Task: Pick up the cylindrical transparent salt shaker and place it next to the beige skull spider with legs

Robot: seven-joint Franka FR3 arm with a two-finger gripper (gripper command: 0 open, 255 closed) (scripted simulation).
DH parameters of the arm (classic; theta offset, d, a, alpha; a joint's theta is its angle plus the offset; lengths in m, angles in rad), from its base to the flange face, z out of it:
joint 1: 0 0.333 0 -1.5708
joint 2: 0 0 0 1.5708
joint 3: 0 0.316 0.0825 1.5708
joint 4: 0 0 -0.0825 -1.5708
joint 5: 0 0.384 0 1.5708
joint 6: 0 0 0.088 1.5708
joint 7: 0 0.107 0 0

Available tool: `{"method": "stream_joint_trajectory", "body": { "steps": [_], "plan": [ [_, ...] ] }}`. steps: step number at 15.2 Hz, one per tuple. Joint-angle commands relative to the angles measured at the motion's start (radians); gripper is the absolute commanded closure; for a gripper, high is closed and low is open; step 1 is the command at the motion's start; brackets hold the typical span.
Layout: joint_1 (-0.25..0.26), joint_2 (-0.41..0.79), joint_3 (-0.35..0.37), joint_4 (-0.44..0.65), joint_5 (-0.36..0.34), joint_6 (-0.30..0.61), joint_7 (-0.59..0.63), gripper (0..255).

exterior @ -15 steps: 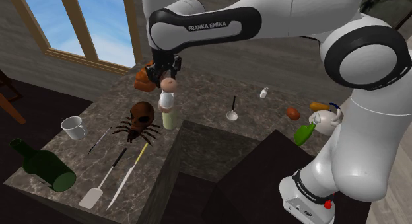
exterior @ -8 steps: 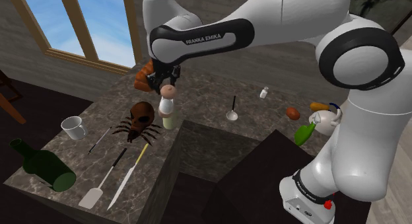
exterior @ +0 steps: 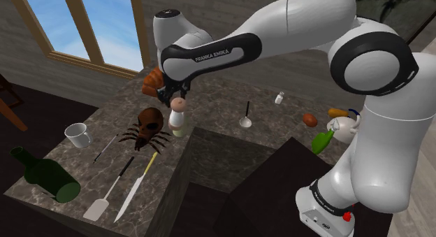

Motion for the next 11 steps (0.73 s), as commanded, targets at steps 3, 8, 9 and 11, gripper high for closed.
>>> {"method": "stream_joint_trajectory", "body": {
  "steps": [3,8,9,11],
  "plan": [
    [0.002,0.023,-0.002,-0.02,-0.005,0.044,0.007,255],
    [0.003,0.053,-0.005,-0.044,-0.012,0.097,0.015,255],
    [0.004,0.06,-0.006,-0.048,-0.013,0.108,0.016,255],
    [0.004,0.073,-0.007,-0.055,-0.016,0.128,0.019,255]
  ]
}}
